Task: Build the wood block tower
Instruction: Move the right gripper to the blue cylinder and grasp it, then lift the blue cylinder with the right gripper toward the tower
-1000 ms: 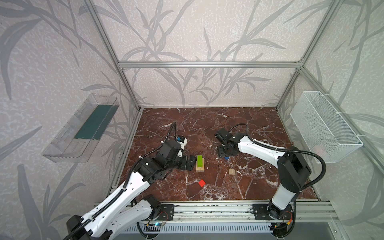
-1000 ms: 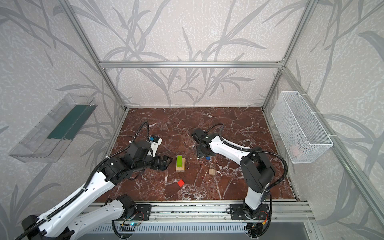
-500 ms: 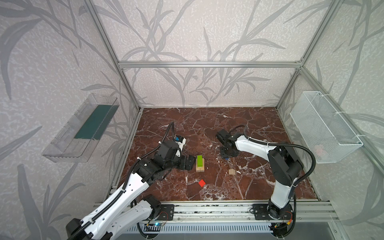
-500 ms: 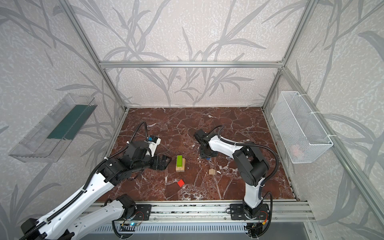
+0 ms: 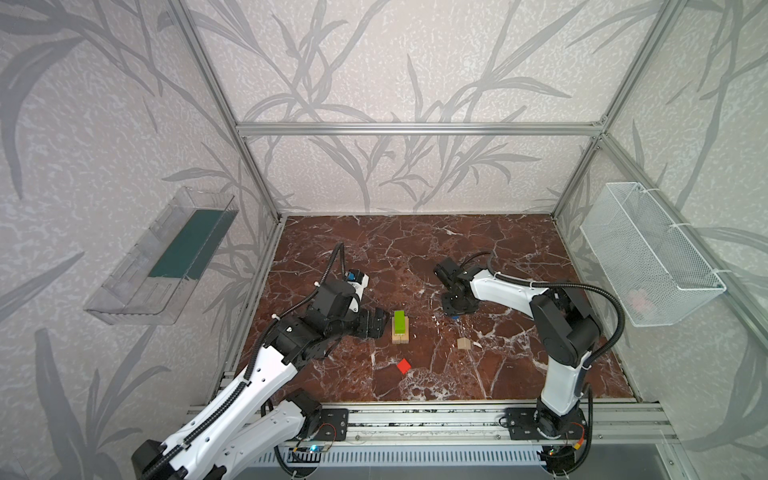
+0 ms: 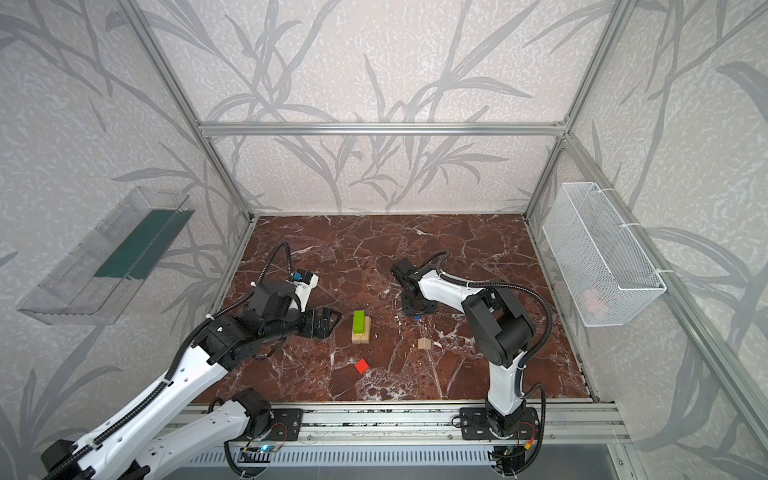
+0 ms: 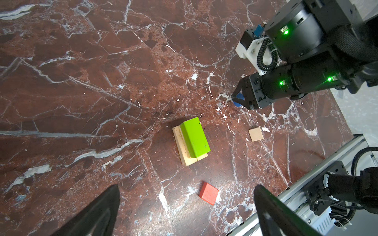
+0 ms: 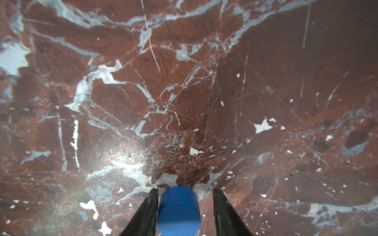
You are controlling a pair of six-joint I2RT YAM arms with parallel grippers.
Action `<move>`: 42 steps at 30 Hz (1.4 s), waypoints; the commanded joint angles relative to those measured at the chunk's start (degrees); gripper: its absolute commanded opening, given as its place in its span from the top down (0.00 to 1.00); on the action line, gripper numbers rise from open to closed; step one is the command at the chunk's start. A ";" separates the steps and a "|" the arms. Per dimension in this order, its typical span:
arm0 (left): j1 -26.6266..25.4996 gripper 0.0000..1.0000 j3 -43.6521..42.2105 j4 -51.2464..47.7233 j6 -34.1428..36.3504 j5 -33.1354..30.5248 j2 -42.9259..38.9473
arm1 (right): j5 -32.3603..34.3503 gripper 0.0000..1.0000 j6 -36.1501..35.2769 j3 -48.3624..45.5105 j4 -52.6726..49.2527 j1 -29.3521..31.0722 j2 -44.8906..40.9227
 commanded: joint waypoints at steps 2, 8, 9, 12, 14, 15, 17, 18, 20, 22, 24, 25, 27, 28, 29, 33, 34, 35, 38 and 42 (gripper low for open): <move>0.53 0.00 -0.91 0.16 0.62 0.54 -0.29 | -0.92 0.57 -0.05 -0.43 0.01 -0.15 1.31; 1.22 0.00 -0.88 0.11 0.62 0.90 -0.07 | -0.95 0.61 0.21 -1.05 -0.45 -0.06 1.22; 1.28 0.00 -0.92 0.12 0.62 0.97 -0.03 | -0.93 0.61 0.21 -1.20 -0.60 0.00 1.09; 1.50 0.00 -1.06 0.31 0.53 1.40 -0.08 | -0.64 0.60 0.48 -1.91 -0.79 0.13 0.39; 1.68 0.00 -1.05 0.38 0.53 1.44 -0.09 | -1.01 0.60 0.56 -2.46 -0.32 0.11 0.06; 1.67 0.00 -1.02 0.36 0.53 1.52 -0.08 | -1.27 0.60 0.56 -2.60 -0.29 0.15 0.01; 1.85 0.00 -1.10 0.41 0.53 1.68 -0.08 | -1.94 0.60 0.82 -2.69 -0.47 0.13 -0.26; 1.89 0.00 -1.18 0.48 0.53 1.70 -0.08 | -2.03 0.61 1.04 -2.89 -0.42 0.14 -0.43; 1.92 0.00 -1.19 0.45 0.53 1.86 -0.08 | -1.91 0.61 1.27 -3.15 -0.55 0.32 -1.06; 2.00 0.00 -1.19 0.53 0.53 1.99 0.01 | -1.97 0.60 1.40 -3.39 -0.38 0.34 -1.40; 2.10 0.00 -1.20 0.54 0.53 1.99 -0.03 | -1.82 0.61 1.27 -3.45 -0.33 0.32 -1.50; 2.12 0.00 -1.23 0.49 0.53 1.98 -0.07 | -1.88 0.61 1.27 -3.31 -0.51 0.31 -1.50; 2.18 0.00 -1.21 0.54 0.53 1.97 -0.08 | -1.86 0.62 1.27 -3.15 -0.82 0.29 -1.58; 2.17 0.00 -1.24 0.47 0.53 2.02 -0.02 | -1.81 0.62 1.27 -3.13 -0.78 0.29 -1.74; 2.20 0.00 -1.19 0.42 0.53 2.04 0.01 | -1.90 0.63 1.27 -3.14 -0.66 0.34 -1.84; 2.21 0.00 -1.23 0.44 0.61 2.16 -0.08 | -1.40 0.67 0.75 -3.05 -0.77 0.33 -2.12; 2.20 0.00 -1.20 0.40 0.62 2.23 -0.01 | -1.21 0.67 0.66 -2.87 -1.05 0.36 -2.27; 2.17 0.00 -1.23 0.39 0.68 2.27 0.01 | -1.18 0.68 0.57 -2.84 -1.24 0.42 -2.44; 2.21 0.00 -1.20 0.31 0.72 2.53 0.18 | -1.22 0.70 0.22 -3.00 -1.26 0.47 -3.61; 2.20 0.00 -1.19 0.55 0.95 4.10 0.28 | -1.70 0.72 -0.48 -3.14 -1.49 1.03 -5.63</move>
